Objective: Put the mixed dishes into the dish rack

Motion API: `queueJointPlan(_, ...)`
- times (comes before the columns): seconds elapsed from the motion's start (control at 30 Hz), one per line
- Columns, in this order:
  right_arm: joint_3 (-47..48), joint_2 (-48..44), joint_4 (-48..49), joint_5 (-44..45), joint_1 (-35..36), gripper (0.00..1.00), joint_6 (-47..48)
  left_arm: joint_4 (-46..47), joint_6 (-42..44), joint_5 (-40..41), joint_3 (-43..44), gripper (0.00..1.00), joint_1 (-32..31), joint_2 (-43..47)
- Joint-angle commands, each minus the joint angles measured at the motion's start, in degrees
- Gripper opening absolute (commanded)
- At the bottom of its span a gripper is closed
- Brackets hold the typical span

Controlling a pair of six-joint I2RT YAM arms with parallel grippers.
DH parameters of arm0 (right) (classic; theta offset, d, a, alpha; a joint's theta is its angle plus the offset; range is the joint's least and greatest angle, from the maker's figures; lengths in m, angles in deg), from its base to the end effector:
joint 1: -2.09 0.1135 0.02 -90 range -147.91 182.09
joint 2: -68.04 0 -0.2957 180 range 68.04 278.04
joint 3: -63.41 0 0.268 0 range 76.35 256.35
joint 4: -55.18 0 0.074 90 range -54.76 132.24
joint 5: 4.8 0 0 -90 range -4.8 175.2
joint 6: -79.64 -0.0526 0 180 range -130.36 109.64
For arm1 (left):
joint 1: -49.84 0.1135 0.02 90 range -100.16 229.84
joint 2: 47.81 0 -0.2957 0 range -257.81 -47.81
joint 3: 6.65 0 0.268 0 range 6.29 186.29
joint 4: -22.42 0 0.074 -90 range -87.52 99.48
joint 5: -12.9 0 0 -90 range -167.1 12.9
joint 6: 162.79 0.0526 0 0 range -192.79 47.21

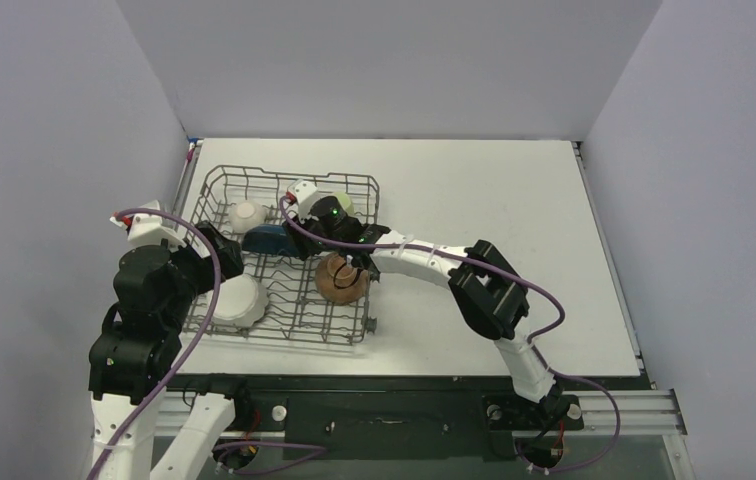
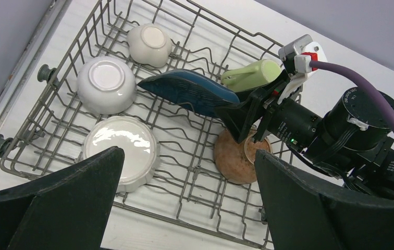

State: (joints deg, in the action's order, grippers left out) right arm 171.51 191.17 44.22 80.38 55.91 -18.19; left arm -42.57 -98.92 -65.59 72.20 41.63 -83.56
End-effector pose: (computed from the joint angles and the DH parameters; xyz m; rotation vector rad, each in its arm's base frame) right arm 0.3235 0.4498 0.2362 -0.8744 1.9186 0.7512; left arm 0.0927 -0.0028 0.4226 -0.4339 1.9012 -0.2009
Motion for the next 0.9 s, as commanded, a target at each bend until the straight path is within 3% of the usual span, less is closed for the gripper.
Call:
queueJointPlan(0.0, 2.1, -3.7, 2.4, 1.2, -0.4, 0.53, -1.4, 2.7, 0.2, -0.6, -0.1, 0.96, 0.1, 0.2)
queueJointPlan(0.87, 3.1, -6.7, -4.0, 13.3, 4.7, 0.73, 6.1, 2.8, 0.2, -1.0, -0.5, 0.96, 0.1, 0.3)
